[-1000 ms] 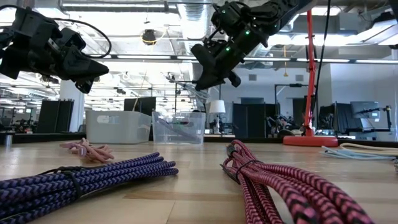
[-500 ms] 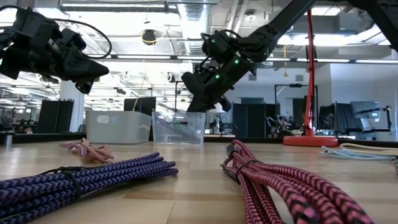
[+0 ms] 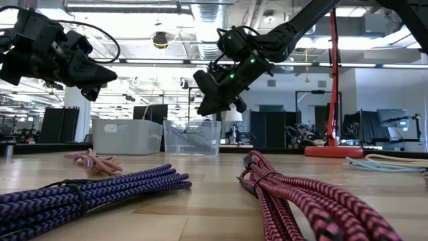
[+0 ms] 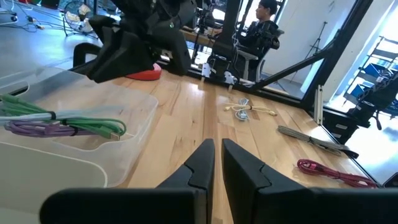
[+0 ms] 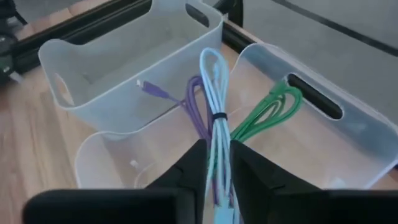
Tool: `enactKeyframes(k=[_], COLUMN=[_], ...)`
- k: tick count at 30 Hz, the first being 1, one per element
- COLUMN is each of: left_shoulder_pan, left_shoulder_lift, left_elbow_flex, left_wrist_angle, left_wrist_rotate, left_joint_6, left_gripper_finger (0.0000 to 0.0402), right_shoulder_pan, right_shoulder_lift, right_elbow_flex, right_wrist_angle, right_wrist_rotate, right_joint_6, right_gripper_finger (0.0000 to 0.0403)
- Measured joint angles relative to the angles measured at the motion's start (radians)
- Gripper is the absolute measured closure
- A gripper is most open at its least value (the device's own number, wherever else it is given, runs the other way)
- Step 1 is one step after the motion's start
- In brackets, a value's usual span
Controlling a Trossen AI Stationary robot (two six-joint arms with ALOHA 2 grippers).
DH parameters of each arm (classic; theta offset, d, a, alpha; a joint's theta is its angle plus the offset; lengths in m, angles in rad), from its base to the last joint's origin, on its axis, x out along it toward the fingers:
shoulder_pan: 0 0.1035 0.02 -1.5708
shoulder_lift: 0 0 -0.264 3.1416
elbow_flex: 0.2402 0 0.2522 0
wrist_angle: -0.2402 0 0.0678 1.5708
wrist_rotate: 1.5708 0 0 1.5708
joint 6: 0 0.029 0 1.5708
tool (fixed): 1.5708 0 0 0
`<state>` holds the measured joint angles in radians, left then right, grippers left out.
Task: Pick & Place USB Port
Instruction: Put the light blue charge cable into the transparent bin, then put the brown charge cable into the transparent bin
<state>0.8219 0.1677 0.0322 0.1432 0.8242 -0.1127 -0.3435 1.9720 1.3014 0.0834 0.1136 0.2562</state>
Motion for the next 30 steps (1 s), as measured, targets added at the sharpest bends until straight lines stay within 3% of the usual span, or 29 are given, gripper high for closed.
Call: enactKeyframes(k=[3, 10, 14, 20, 24, 30], left_shoulder_pan=[0.0, 0.0, 0.0, 0.0, -0.024, -0.129], left_shoulder_lift=[0.0, 0.0, 0.0, 0.0, 0.0, 0.018], left_elbow_flex=[0.0, 0.0, 0.0, 0.0, 0.0, 0.0], left_wrist_angle=[0.0, 0.0, 0.0, 0.0, 0.0, 0.0], left_wrist_rotate=[0.0, 0.0, 0.0, 0.002, 0.097, 0.12], left_joint_6=[0.0, 0.001, 0.001, -0.042, -0.057, -0.057], left_gripper_finger=[0.0372, 0.0372, 0.0372, 0.0372, 0.0372, 0.0372], right_shoulder_pan=[0.002, 0.051, 0.104, 0.197, 0.253, 0.315], right_shoulder_lift=[-0.003, -0.009, -0.009, -0.054, -0.133, -0.289], right_elbow_flex=[0.0, 0.0, -0.001, -0.001, -0.001, -0.001], right_wrist_angle=[-0.002, 0.003, -0.022, -0.041, -0.117, -0.309], right_wrist_rotate=[-0.021, -0.218, -0.273, -0.273, -0.258, -0.071], right_joint_6=[-0.002, -0.004, -0.025, -0.114, -0.177, -0.256], right_gripper_finger=[0.0327, 0.0327, 0.0327, 0.0327, 0.0327, 0.0327])
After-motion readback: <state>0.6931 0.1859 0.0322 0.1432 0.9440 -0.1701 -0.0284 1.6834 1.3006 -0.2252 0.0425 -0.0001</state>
